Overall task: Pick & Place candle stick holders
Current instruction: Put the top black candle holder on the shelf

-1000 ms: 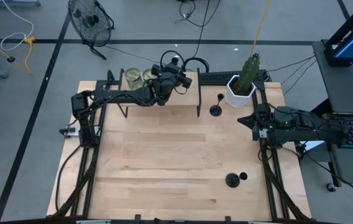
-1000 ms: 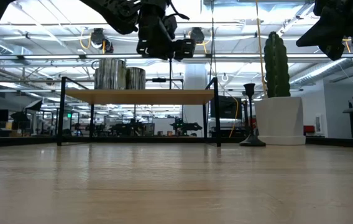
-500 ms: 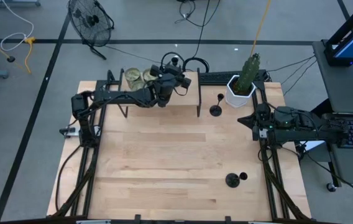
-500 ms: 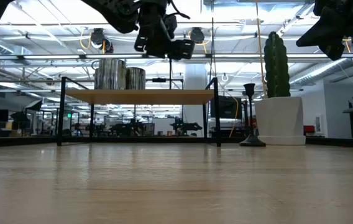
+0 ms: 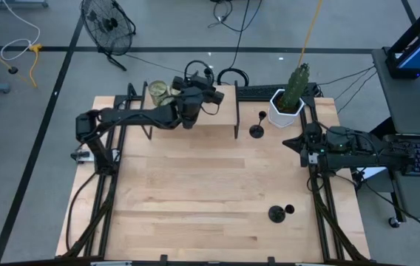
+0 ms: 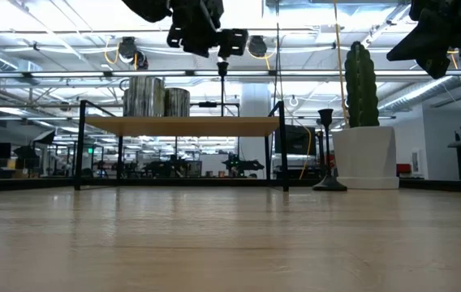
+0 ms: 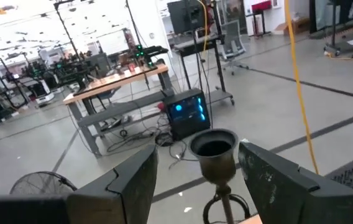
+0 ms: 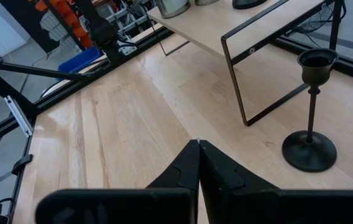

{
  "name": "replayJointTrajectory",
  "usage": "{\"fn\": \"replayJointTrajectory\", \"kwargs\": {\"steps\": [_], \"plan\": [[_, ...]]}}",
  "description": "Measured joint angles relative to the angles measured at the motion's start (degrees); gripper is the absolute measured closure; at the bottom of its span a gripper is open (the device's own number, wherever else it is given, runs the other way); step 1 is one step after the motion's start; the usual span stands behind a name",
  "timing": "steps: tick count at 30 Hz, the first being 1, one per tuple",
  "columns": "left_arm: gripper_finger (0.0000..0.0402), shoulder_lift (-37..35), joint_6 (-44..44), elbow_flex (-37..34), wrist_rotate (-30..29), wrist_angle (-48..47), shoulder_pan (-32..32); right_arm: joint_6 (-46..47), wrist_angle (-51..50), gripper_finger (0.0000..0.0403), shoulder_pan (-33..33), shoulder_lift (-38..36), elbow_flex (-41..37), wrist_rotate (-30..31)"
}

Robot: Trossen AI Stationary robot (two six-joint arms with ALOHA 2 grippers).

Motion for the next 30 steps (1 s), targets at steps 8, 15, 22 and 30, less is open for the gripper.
{"fn": "replayJointTrajectory", "kwargs": {"steps": [8,15,22,30], "plan": [[0.0169,-3.96,-0.93,-0.07,1.87,-1.91,-3.73,0.06,0.02,0.0403,0.0,0.0,0.0,-0.01],[0.0169,-8.11,0.55,-0.17,4.45,-4.12,-8.18,0.06,0.02,0.0403,0.0,0.02,0.0,-0.03],[0.0169,-11.01,4.08,-0.07,-1.29,-3.57,-13.63,-0.03,0.07,0.0403,-0.02,0.46,0.0,-0.12],[0.0169,-14.21,-2.69,-0.11,-4.86,-4.28,-20.72,-3.94,3.33,0.0403,-0.01,2.59,-0.02,-0.01]]}}
